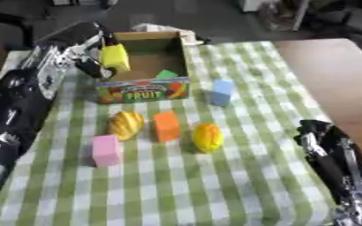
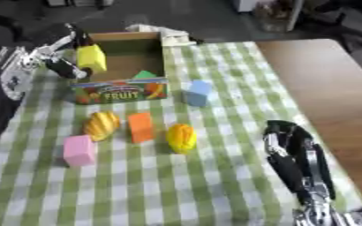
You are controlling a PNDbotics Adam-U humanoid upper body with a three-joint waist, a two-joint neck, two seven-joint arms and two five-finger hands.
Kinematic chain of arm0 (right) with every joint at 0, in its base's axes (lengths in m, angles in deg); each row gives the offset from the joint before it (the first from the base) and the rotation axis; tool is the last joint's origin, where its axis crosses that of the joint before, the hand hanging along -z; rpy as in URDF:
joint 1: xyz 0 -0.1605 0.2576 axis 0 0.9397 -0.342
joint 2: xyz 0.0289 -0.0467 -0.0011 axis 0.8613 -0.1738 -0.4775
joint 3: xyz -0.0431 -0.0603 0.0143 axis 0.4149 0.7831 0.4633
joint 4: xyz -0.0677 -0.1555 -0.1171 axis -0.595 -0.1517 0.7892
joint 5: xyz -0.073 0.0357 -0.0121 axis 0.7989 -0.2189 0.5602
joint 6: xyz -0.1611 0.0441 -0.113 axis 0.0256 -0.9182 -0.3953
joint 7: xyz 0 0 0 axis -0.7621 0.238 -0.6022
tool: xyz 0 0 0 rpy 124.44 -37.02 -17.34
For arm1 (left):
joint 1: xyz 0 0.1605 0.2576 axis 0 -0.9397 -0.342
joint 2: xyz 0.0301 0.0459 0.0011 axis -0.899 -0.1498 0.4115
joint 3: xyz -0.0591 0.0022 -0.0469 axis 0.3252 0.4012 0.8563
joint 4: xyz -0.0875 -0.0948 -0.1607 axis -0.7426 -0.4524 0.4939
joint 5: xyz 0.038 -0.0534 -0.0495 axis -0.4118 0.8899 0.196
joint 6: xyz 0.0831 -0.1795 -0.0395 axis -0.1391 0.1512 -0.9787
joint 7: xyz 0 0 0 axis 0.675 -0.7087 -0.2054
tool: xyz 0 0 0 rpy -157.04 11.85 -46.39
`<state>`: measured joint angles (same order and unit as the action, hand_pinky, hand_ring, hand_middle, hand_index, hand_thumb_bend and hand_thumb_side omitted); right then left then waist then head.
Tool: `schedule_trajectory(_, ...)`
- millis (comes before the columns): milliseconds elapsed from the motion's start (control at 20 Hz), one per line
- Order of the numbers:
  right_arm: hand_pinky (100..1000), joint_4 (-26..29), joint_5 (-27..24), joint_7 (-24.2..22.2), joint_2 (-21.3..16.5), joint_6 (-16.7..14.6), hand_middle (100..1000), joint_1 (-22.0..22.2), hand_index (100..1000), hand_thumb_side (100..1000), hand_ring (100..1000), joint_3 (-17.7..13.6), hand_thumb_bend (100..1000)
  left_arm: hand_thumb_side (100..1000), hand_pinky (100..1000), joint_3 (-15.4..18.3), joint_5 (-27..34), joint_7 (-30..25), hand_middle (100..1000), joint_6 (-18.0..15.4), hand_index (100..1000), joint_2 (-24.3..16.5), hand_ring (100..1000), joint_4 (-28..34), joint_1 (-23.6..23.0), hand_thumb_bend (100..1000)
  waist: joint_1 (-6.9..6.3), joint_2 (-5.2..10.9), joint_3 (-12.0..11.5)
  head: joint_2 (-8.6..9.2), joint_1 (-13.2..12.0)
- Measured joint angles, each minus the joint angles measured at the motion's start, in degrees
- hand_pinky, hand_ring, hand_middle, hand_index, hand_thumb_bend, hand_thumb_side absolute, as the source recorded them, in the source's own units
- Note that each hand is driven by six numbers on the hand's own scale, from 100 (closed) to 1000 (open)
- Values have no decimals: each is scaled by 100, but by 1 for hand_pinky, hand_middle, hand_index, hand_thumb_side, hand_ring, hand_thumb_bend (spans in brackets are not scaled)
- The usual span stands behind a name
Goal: Pick up objects on the table and place them in the box.
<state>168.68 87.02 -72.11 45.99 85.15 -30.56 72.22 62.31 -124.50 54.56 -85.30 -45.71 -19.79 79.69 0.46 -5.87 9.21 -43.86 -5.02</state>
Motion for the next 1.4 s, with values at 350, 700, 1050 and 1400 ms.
schedule_trajectory(350, 638, 0, 0, 0, 0, 0, 584, -1, 691, 513, 590, 1, 100, 280, 799, -31, -111, -205, 812, -176, 948, -44, 780, 95, 0, 503, -15, 1, -24, 0, 6)
schedule_trajectory(700, 638, 0, 2, 16, -1, 8, 584, 3, 691, 514, 590, -19, 100, 150, 765, -303, 322, -799, 706, -600, 860, -452, 701, 789, -97, 492, -59, 28, -112, 0, 64)
schedule_trajectory(1050, 638, 0, 10, 42, -11, 9, 583, 4, 690, 513, 590, -21, 100, 256, 766, -1280, 987, -1181, 701, -1245, 849, -1167, 693, 1877, -546, 529, -136, 44, -134, 0, 165)
schedule_trajectory(1400, 638, 0, 15, 51, -46, 2, 583, 5, 690, 513, 590, -24, 100, 386, 756, -2212, 1655, -1778, 706, -1891, 850, -1862, 696, 2972, -1323, 528, -164, 54, -149, 0, 223)
